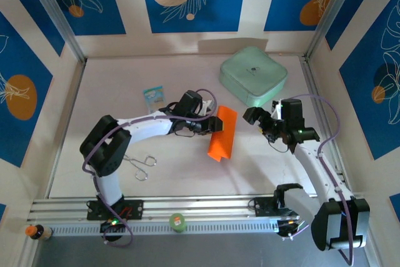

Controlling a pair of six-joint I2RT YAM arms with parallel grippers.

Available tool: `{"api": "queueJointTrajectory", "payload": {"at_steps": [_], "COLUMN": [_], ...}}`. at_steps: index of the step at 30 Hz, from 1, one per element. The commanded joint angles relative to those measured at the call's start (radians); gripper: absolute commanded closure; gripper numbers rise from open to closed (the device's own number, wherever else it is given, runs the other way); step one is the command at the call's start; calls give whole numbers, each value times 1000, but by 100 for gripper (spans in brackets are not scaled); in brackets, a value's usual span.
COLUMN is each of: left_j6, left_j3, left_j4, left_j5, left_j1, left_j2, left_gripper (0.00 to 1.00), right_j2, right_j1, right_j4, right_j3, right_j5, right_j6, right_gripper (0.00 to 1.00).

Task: Fold a paper plane with a square sheet of paper (pick it up from the middle)
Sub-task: First fold the square sheet of paper in half at the center of the table.

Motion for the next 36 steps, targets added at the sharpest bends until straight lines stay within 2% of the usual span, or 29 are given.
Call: {"api": "queueJointTrajectory", "payload": {"at_steps": [1,7,16,26,36], "left_j6": [-46,-131,-199,-202,-204], "left_j3": [-26,-83,-152,-161,-179], "left_j4": [105,227,308,295,292], "left_j5": [89,102,92,85,73], "left_j1": [9,32,39,38,39], "left_j2": [15,35,65,86,104], "left_gripper": [60,60,60,60,59], "right_j2": [-19,-27,-29,-8,11], "right_j1": [-29,-35,-33,-6,25], "right_j4": [47,119,144,197,165], "right_j3": [-29,-50,-59,-81,-63], "right_j5": [-117,-186,-255,-281,-266], "right_j6": [17,22,24,28,15], "right_gripper": [1,1,1,2,2]}}
